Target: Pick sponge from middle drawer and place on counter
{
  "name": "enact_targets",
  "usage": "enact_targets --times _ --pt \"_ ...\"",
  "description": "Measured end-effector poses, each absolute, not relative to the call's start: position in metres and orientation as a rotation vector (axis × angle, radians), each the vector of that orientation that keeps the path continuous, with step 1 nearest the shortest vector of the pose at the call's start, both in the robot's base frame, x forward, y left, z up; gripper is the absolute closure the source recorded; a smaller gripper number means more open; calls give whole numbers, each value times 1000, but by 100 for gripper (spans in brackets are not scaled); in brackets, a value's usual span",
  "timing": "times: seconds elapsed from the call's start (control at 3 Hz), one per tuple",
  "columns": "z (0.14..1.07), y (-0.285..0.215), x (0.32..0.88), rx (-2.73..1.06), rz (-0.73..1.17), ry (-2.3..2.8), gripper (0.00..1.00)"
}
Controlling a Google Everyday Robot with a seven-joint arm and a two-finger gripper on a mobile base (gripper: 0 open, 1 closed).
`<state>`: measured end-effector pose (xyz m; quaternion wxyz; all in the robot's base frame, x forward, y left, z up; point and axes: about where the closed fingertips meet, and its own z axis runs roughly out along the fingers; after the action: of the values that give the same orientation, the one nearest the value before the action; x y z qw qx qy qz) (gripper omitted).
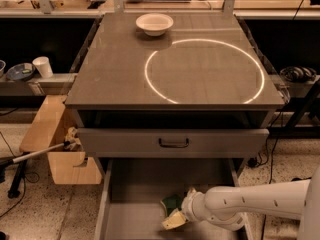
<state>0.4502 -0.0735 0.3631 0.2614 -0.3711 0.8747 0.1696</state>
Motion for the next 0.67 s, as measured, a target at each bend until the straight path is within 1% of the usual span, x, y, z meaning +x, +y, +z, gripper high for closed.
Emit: enact_targets --times 0.33,0.67 --pt "363 -73 450 -1005 459 2368 0" --pt "357 -72 448 -980 416 2364 0"
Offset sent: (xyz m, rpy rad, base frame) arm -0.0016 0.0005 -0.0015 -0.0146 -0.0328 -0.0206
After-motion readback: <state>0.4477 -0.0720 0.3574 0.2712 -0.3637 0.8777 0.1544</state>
